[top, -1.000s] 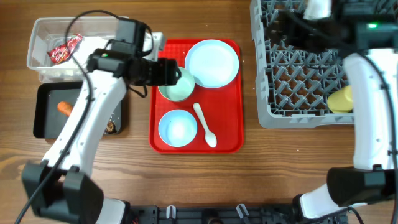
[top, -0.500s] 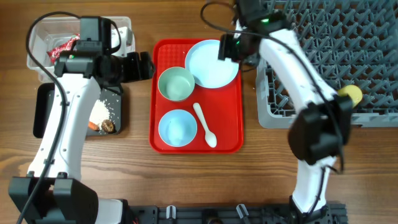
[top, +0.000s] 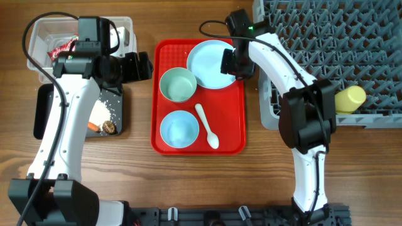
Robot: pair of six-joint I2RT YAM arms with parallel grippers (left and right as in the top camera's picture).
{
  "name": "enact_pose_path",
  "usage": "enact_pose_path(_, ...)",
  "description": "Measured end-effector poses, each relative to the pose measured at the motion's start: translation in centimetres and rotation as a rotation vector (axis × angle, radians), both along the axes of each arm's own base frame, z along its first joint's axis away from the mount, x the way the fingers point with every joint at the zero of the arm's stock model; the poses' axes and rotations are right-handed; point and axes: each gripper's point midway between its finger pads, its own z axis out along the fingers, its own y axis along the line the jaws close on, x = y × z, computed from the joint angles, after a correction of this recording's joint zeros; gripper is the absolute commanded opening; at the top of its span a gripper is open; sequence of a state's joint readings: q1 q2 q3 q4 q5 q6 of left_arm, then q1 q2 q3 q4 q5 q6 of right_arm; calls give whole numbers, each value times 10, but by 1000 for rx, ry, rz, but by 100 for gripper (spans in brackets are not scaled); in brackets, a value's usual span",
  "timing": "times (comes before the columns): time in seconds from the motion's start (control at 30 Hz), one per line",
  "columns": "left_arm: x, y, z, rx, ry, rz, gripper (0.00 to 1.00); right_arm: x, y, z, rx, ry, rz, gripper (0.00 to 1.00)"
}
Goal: Sort waste into correct bins and load items into the dishwasher rack
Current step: 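Move the right gripper to the light-blue plate on the red tray, then grasp the plate rim with the right gripper and stand it in the rack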
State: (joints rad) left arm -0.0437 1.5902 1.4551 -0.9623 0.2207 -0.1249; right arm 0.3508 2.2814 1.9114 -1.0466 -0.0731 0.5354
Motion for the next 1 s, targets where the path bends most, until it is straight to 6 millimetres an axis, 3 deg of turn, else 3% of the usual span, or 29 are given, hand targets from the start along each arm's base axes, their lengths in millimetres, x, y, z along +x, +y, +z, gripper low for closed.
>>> enact_pose_path(0.23,0,0,0,0,0,0,98,-7,-3,-17,-16,29,-5,42)
enact_pose_path(0.43,0,0,0,0,0,0,99,-9,-6,-36,-25,21,-20,21)
enact_pose_path(0.57,0,1,0,3,0,1,100,-1,-4,-37,-11,-22,-27,6)
enact_pose_path(1.0,0,1,0,4,0,2,100,15,-1,-31,14,-89,-28,4)
